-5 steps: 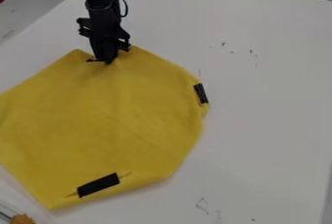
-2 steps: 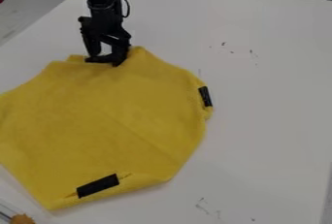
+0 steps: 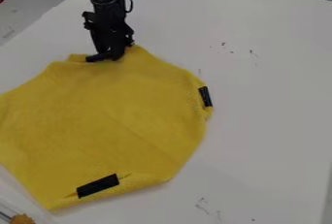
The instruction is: Fold cloth from top left to center of the cloth
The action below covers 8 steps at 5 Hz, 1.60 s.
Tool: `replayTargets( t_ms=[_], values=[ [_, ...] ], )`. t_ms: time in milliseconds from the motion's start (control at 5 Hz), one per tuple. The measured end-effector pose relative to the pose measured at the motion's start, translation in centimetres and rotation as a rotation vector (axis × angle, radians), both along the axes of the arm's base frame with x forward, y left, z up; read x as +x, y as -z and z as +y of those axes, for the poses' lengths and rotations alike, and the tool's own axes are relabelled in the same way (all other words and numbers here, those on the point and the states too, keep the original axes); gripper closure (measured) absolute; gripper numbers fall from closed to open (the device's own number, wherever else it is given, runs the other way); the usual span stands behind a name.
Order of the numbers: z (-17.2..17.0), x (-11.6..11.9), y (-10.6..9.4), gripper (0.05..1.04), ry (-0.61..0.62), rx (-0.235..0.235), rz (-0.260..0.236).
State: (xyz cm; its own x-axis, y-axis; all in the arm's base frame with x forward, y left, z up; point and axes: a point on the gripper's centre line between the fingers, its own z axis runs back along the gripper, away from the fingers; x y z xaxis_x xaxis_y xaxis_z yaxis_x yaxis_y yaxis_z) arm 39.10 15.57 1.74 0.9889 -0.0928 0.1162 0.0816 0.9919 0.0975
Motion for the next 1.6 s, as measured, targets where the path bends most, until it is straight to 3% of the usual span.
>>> replayTargets(
  t_ms=[200,400,600,1000,1200,1400,1600],
  values=[
    [0.1,0.3,0.0,0.884,0.001,-0.001,0.005],
    [0.2,0.4,0.0,1.004,-0.005,0.000,-0.002],
    [0.1,0.0,0.2,1.025,-0.011,0.012,0.011],
    [-4.3,-1.0,-4.1,1.026,0.094,0.163,-0.030],
    [-6.4,-2.6,-5.7,1.026,0.108,0.213,-0.042],
    [-8.3,-5.1,-5.9,1.026,0.108,0.194,-0.008],
    [-10.2,-8.1,-4.4,1.026,0.120,0.121,0.016]
  ],
)
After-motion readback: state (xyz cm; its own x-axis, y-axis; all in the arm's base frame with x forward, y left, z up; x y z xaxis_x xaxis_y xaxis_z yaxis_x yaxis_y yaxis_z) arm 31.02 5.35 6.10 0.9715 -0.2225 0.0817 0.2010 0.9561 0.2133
